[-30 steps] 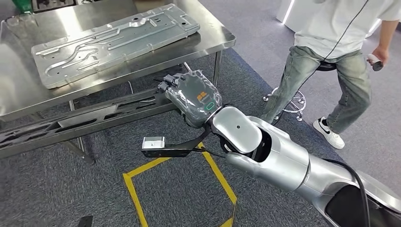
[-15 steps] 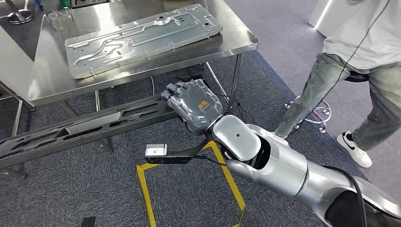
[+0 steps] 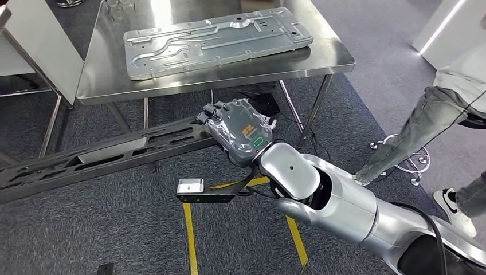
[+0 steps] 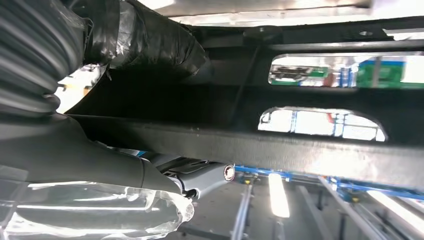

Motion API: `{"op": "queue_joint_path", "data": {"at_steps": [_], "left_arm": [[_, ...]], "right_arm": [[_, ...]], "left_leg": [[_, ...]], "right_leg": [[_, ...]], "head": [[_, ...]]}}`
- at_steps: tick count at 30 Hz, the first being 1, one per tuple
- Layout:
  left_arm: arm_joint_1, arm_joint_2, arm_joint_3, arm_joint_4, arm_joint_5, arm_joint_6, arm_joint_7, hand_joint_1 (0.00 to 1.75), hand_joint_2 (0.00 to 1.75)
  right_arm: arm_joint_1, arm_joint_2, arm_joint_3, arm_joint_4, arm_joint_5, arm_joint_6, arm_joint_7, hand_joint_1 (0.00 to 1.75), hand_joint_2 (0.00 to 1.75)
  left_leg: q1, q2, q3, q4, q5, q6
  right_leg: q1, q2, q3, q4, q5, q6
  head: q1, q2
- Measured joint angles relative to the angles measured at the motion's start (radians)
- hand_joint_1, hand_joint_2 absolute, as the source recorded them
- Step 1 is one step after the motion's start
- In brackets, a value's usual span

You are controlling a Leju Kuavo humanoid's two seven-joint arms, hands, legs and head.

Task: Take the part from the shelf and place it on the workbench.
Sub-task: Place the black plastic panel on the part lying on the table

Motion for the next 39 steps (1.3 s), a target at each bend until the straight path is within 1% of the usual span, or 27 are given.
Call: {"op": "queue_joint_path", "data": {"at_steps": [1, 2, 3, 4, 5, 7, 9, 10, 11, 13, 15, 16, 17, 18, 19, 21, 23, 26, 28, 29, 31, 32, 33, 34, 36, 37, 39], "left_arm": [[-0.001, 0.0, 0.0, 0.0, -0.002, -0.002, -0.005, 0.0, 1.75], [-0.001, 0.0, 0.0, 0.0, -0.003, -0.004, -0.011, 0.0, 1.75], [0.0, 0.0, 0.0, 0.0, -0.003, -0.006, -0.017, 0.0, 1.75], [0.0, 0.0, 0.0, 0.0, -0.003, -0.007, -0.022, 0.0, 1.75], [0.001, 0.0, 0.0, 0.0, -0.003, -0.008, -0.026, 0.0, 1.75], [-0.001, -0.003, 0.0, 0.0, -0.002, -0.009, -0.032, 0.0, 1.75], [-0.001, -0.006, 0.0, 0.0, -0.001, -0.009, -0.037, 0.0, 1.75], [0.0, -0.007, 0.0, 0.0, 0.001, -0.01, -0.043, 0.0, 1.75], [0.004, -0.009, 0.0, 0.0, 0.004, -0.011, -0.05, 0.0, 1.75], [0.008, -0.014, 0.0, 0.0, 0.011, -0.014, -0.069, 0.0, 1.75], [0.005, -0.017, 0.0, 0.0, 0.015, -0.015, -0.081, 0.0, 1.75], [0.003, -0.019, 0.0, 0.0, 0.016, -0.015, -0.083, 0.0, 1.75], [0.003, -0.02, 0.0, 0.0, 0.016, -0.015, -0.084, 0.0, 1.75], [0.004, -0.022, 0.0, 0.0, 0.016, -0.018, -0.082, 0.0, 1.75], [0.005, -0.024, 0.0, 0.0, 0.015, -0.021, -0.08, 0.0, 1.75], [0.005, -0.025, 0.0, 0.0, 0.015, -0.029, -0.08, 0.0, 1.75], [0.002, -0.027, 0.001, 0.0, 0.018, -0.037, -0.097, 0.0, 1.75], [0.003, -0.029, 0.003, 0.0, 0.032, -0.046, -0.124, 0.0, 1.75], [0.003, -0.032, 0.005, 0.0, 0.04, -0.049, -0.128, 0.0, 1.75], [0.003, -0.033, 0.006, 0.0, 0.043, -0.049, -0.126, 0.0, 1.75], [0.004, -0.035, 0.007, 0.0, 0.046, -0.049, -0.121, 0.0, 1.75], [0.005, -0.035, 0.007, 0.0, 0.047, -0.05, -0.122, 0.0, 1.75], [0.006, -0.037, 0.008, 0.0, 0.048, -0.054, -0.128, 0.0, 1.75], [0.007, -0.038, 0.009, 0.0, 0.049, -0.06, -0.139, 0.0, 1.75], [0.007, -0.043, 0.013, 0.0, 0.051, -0.074, -0.167, 0.0, 1.75], [0.006, -0.046, 0.017, 0.0, 0.051, -0.08, -0.176, 0.0, 1.75], [0.006, -0.05, 0.023, 0.0, 0.05, -0.086, -0.187, 0.0, 1.75]], "right_arm": [[0.001, -0.004, 0.0, -0.003, -0.001, 0.002, 0.002, 1.75, 1.75], [0.003, -0.007, 0.0, -0.005, -0.002, 0.003, 0.004, 1.75, 1.75], [0.005, -0.01, 0.0, -0.007, -0.003, 0.004, 0.005, 1.75, 1.75], [0.006, -0.012, 0.0, -0.008, -0.003, 0.006, 0.005, 1.75, 1.75], [0.006, -0.013, 0.0, -0.01, -0.003, 0.007, 0.006, 1.75, 1.75], [0.003, -0.014, 0.0, -0.014, -0.004, 0.012, 0.006, 1.75, 1.75], [-0.001, -0.015, 0.0, -0.019, -0.01, 0.015, 0.011, 1.75, 1.75], [-0.003, -0.016, 0.0, -0.023, -0.015, 0.016, 0.017, 1.75, 1.75], [-0.004, -0.017, -0.001, -0.027, -0.02, 0.016, 0.025, 1.75, 1.75], [-0.005, -0.021, -0.004, -0.033, -0.028, 0.013, 0.042, 1.75, 1.75], [-0.003, -0.027, -0.009, -0.035, -0.034, 0.012, 0.051, 1.75, 1.75], [-0.001, -0.031, -0.01, -0.036, -0.035, 0.012, 0.053, 1.75, 1.75], [0.002, -0.035, -0.01, -0.036, -0.037, 0.012, 0.054, 1.75, 1.75], [0.005, -0.038, -0.01, -0.036, -0.041, 0.013, 0.055, 1.75, 1.75], [0.009, -0.041, -0.011, -0.035, -0.051, 0.014, 0.056, 1.75, 1.75], [0.019, -0.046, -0.013, -0.034, -0.088, 0.022, 0.058, 1.75, 1.75], [0.027, -0.054, -0.014, -0.028, -0.137, 0.038, 0.063, 1.75, 1.75], [0.03, -0.074, -0.014, -0.016, -0.201, 0.065, 0.086, 1.75, 1.75], [0.028, -0.095, -0.016, -0.01, -0.232, 0.079, 0.107, 1.75, 1.75], [0.027, -0.106, -0.017, -0.007, -0.242, 0.085, 0.117, 1.75, 1.75], [0.025, -0.129, -0.021, -0.002, -0.253, 0.097, 0.134, 1.75, 1.75], [0.025, -0.14, -0.022, 0.0, -0.254, 0.102, 0.142, 1.75, 1.75], [0.026, -0.151, -0.022, 0.002, -0.252, 0.106, 0.151, 1.75, 1.75], [0.024, -0.161, -0.022, 0.003, -0.25, 0.11, 0.16, 1.75, 1.75], [0.012, -0.184, -0.022, 0.002, -0.247, 0.125, 0.182, 1.75, 1.75], [0.0, -0.194, -0.023, -0.001, -0.25, 0.135, 0.194, 1.75, 1.75], [-0.019, -0.211, -0.026, -0.012, -0.255, 0.154, 0.214, 1.75, 1.75]], "left_leg": [[0.0, -0.01, 0.0, 0.0, 0.0, 0.002], [0.0, -0.022, 0.0, 0.001, 0.0, 0.003], [0.0, -0.033, 0.0, 0.001, 0.0, 0.003], [0.0, -0.045, 0.001, 0.002, 0.0, 0.003], [0.0, -0.057, 0.002, 0.002, 0.0, 0.002], [-0.001, -0.078, -0.002, 0.005, 0.001, -0.004], [0.002, -0.093, -0.009, 0.004, 0.005, -0.016], [0.004, -0.1, -0.01, 0.001, 0.008, -0.023], [0.006, -0.097, -0.012, 0.001, 0.008, -0.029], [0.003, -0.057, -0.028, 0.036, -0.019, -0.038], [0.002, -0.012, -0.076, 0.145, -0.079, -0.043], [0.003, -0.005, -0.104, 0.206, -0.105, -0.045], [0.005, -0.001, -0.122, 0.249, -0.117, -0.048], [0.007, 0.001, -0.125, 0.258, -0.111, -0.05], [0.008, 0.004, -0.109, 0.231, -0.09, -0.052], [0.01, 0.011, -0.041, 0.106, -0.036, -0.052], [0.007, 0.013, 0.004, 0.02, -0.016, -0.043], [0.003, 0.008, 0.006, 0.009, -0.014, -0.024], [0.005, 0.007, 0.009, 0.002, -0.009, -0.012], [0.006, 0.007, 0.01, -0.001, -0.007, -0.007], [0.005, 0.006, 0.009, -0.001, -0.007, 0.0], [0.004, 0.006, 0.009, -0.001, -0.007, 0.001], [0.003, 0.006, 0.009, 0.0, -0.007, 0.001], [0.003, 0.004, 0.009, 0.001, -0.007, 0.001], [0.003, 0.002, 0.009, 0.004, -0.009, -0.001], [0.001, 0.001, 0.006, 0.007, -0.01, -0.005], [-0.002, 0.0, 0.001, 0.009, -0.008, -0.014]], "right_leg": [[0.0, 0.006, -0.031, 0.062, -0.022, 0.001], [-0.001, 0.008, -0.052, 0.099, -0.028, 0.002], [-0.001, 0.01, -0.055, 0.099, -0.014, 0.001], [-0.002, 0.014, -0.039, 0.061, 0.017, -0.001], [-0.003, 0.028, -0.01, -0.003, 0.055, -0.004], [-0.007, 0.073, 0.045, -0.124, 0.1, -0.013], [-0.006, 0.096, 0.061, -0.167, 0.103, -0.018], [-0.005, 0.089, 0.064, -0.172, 0.105, -0.021], [-0.006, 0.082, 0.068, -0.178, 0.109, -0.027], [-0.009, 0.068, 0.077, -0.191, 0.117, -0.041], [-0.008, 0.054, 0.079, -0.195, 0.12, -0.047], [-0.007, 0.046, 0.078, -0.194, 0.12, -0.048], [-0.006, 0.04, 0.078, -0.194, 0.12, -0.049], [-0.006, 0.034, 0.077, -0.192, 0.119, -0.048], [-0.007, 0.03, 0.077, -0.19, 0.118, -0.047], [-0.007, 0.025, 0.076, -0.183, 0.112, -0.04], [-0.004, 0.02, 0.071, -0.174, 0.106, -0.03], [-0.003, 0.016, 0.068, -0.172, 0.104, -0.014], [-0.005, 0.016, 0.056, -0.143, 0.082, -0.004], [-0.007, 0.017, 0.036, -0.1, 0.057, 0.001], [-0.008, 0.017, -0.025, 0.028, -0.002, 0.008], [-0.009, 0.017, -0.052, 0.08, -0.018, 0.011], [-0.009, 0.017, -0.064, 0.101, -0.015, 0.012], [-0.01, 0.017, -0.057, 0.083, 0.007, 0.013], [-0.012, 0.018, -0.003, -0.032, 0.073, 0.01], [-0.01, 0.018, 0.026, -0.094, 0.095, 0.007], [-0.007, 0.021, 0.055, -0.158, 0.109, -0.002]], "head": [[0.0, 0.0], [0.0, 0.0], [0.0, 0.0], [0.0, 0.0], [0.0, 0.0], [0.0, 0.0], [-0.001, 0.0], [0.0, 0.0], [0.0, 0.0], [-0.004, 0.0], [-0.008, 0.0], [-0.008, 0.0], [-0.008, 0.0], [-0.008, 0.0], [-0.008, 0.0], [-0.008, 0.0], [-0.008, 0.0], [-0.008, 0.0], [-0.006, 0.0], [-0.005, 0.0], [-0.003, 0.0], [-0.003, 0.0], [-0.003, 0.0], [-0.003, 0.0], [-0.002, 0.0], [-0.002, 0.0], [-0.003, 0.0]]}}
